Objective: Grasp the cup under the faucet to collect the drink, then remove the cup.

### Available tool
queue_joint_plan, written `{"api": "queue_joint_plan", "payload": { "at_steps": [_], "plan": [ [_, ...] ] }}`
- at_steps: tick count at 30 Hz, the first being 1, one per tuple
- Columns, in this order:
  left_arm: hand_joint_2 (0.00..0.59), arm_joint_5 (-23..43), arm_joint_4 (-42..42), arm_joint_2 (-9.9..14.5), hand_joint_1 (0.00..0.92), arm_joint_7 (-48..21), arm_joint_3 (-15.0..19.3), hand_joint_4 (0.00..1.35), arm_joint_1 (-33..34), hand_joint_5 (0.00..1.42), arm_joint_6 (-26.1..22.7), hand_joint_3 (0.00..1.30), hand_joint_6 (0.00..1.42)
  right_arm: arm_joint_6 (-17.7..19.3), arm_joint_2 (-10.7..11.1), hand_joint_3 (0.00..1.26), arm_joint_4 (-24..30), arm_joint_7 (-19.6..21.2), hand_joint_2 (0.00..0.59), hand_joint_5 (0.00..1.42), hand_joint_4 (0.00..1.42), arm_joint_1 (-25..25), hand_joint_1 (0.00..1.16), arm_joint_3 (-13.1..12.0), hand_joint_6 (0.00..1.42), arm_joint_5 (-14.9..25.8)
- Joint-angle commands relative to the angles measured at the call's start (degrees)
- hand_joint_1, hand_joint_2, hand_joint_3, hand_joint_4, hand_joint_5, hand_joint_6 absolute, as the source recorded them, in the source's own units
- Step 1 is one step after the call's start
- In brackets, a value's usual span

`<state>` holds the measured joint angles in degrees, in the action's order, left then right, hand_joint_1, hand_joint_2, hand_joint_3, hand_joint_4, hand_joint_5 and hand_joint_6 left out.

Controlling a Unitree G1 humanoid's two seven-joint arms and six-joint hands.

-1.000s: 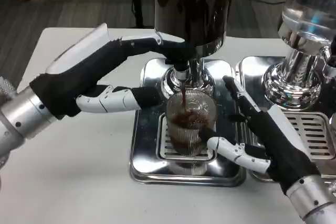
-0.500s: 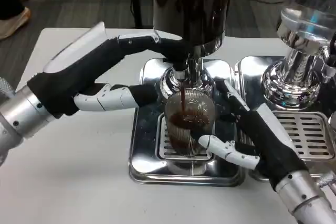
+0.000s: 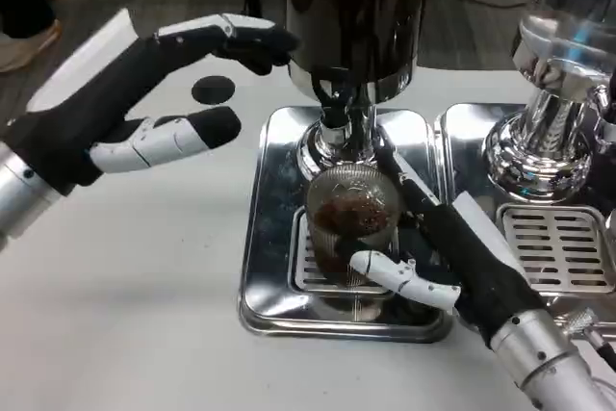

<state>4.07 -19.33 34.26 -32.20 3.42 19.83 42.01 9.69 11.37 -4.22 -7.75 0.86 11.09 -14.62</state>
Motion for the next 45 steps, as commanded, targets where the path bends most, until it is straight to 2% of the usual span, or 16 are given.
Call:
{"api": "queue_joint_plan", "payload": {
  "at_steps": [1, 11, 27, 40, 45],
  "plan": [
    [0.083, -0.72, -0.61, 0.43, 0.0, 0.41, 0.62, 0.35, 0.07, 0.36, 0.5, 0.33, 0.27, 0.92, -0.43, 0.0, -1.19, 0.26, 0.174, 0.0, 0.0, -0.92, 0.5, 0.44, 0.17, -0.01],
    [0.096, -1.04, 0.85, 0.85, 0.0, 0.25, 0.84, 0.36, -2.18, 0.37, -1.06, 0.35, 0.27, 0.48, -1.16, 0.0, -2.51, 2.92, 0.172, 0.0, 0.0, -1.75, 0.5, 0.74, 0.16, -2.23],
    [0.123, 0.09, 5.9, 1.65, 0.0, -0.33, 1.81, 0.37, -6.19, 0.37, -5.56, 0.37, 0.27, 0.29, -2.08, 0.0, -6.0, 5.49, 0.163, 0.0, 0.0, -3.69, 0.61, 1.38, 0.22, -4.88],
    [0.127, 0.37, 4.89, 1.86, 0.0, -0.89, 2.86, 0.38, -7.21, 0.37, -5.18, 0.38, 0.27, 0.2, -3.4, 0.0, -6.44, 9.37, 0.16, 0.19, 0.02, -3.8, 0.64, 1.9, 0.37, -7.11],
    [0.132, 0.46, 4.71, 1.92, 0.0, -1.06, 2.92, 0.38, -7.28, 0.37, -5.24, 0.39, 0.27, -0.04, -3.41, 0.09, -6.32, 10.4, 0.168, 0.27, 0.1, -3.98, 0.63, 2.72, 0.44, -8.84]
  ]
}}
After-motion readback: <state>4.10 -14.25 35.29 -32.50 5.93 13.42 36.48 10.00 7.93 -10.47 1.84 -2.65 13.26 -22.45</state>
